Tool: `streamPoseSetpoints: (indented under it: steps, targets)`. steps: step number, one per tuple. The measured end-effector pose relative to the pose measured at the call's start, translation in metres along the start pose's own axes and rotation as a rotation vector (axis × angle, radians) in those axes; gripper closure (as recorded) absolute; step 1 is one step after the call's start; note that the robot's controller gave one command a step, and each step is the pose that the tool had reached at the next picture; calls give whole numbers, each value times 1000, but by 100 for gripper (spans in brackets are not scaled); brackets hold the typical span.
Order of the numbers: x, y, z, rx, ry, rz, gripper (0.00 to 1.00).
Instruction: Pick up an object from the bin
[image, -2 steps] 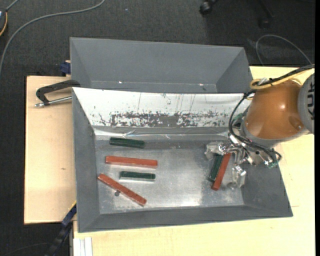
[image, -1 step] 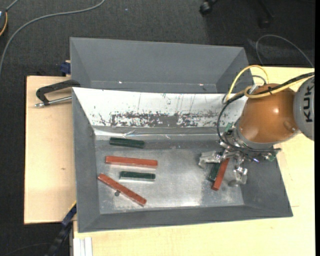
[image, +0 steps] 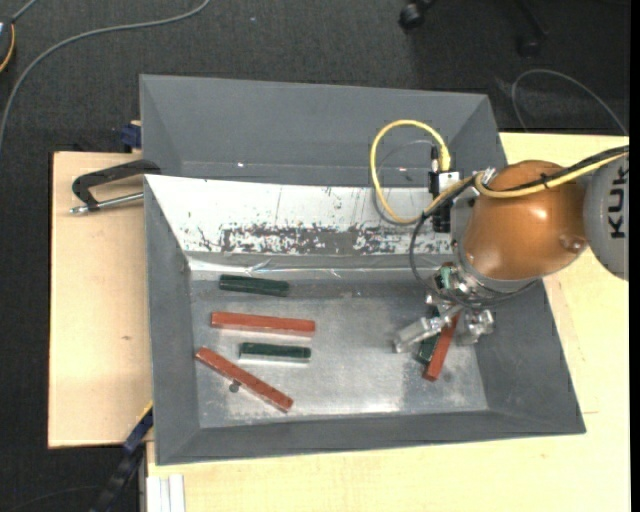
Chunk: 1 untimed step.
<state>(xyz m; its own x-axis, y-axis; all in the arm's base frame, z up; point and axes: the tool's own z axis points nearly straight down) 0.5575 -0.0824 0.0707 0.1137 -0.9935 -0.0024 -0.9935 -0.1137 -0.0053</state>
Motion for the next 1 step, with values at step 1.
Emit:
streamPoseSetpoints:
  steps: [1]
  targets:
    - [1, 0, -1, -2, 0, 3, 100]
